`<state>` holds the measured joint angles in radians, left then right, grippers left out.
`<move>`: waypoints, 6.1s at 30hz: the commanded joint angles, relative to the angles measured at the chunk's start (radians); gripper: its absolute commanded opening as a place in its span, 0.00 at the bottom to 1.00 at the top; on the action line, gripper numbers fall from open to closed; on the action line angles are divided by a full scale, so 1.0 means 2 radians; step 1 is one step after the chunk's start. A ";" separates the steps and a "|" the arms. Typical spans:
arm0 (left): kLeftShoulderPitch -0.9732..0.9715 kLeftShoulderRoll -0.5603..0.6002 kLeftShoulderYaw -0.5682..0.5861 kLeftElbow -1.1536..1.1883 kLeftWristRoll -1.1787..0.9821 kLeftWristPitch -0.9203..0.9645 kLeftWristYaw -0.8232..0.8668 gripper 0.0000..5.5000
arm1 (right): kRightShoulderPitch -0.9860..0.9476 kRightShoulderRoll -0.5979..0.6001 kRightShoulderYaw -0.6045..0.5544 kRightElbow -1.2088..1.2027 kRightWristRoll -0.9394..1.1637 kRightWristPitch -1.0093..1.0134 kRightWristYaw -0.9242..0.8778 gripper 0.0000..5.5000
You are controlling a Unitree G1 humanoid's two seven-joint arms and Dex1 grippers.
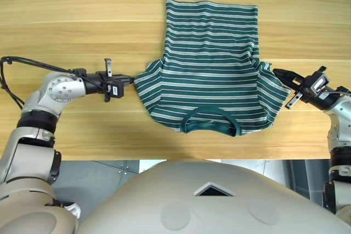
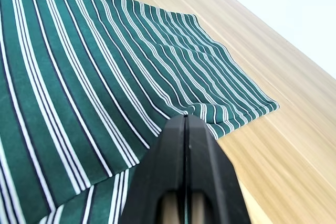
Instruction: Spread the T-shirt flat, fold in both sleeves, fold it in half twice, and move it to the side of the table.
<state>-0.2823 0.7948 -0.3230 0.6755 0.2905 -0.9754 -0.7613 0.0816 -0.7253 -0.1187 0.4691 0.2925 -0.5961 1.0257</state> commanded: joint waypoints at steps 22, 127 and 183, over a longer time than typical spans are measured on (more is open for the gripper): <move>-0.061 -0.082 -0.059 -0.031 0.043 0.040 0.002 0.01 | 0.008 0.001 0.002 -0.040 -0.018 0.012 -0.010 0.00; 0.036 -0.093 -0.007 -0.141 -0.194 0.173 -0.187 0.98 | 0.023 0.014 0.022 -0.087 -0.016 0.034 -0.007 0.00; 0.056 -0.043 -0.067 -0.129 -0.134 0.167 -0.231 0.98 | 0.023 0.014 0.022 -0.110 -0.023 0.050 -0.013 0.00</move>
<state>-0.2203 0.6727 -0.4421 0.4305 -0.0002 -0.6740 -1.1902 0.1311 -0.6895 -0.0681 0.2519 0.2527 -0.5018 1.0029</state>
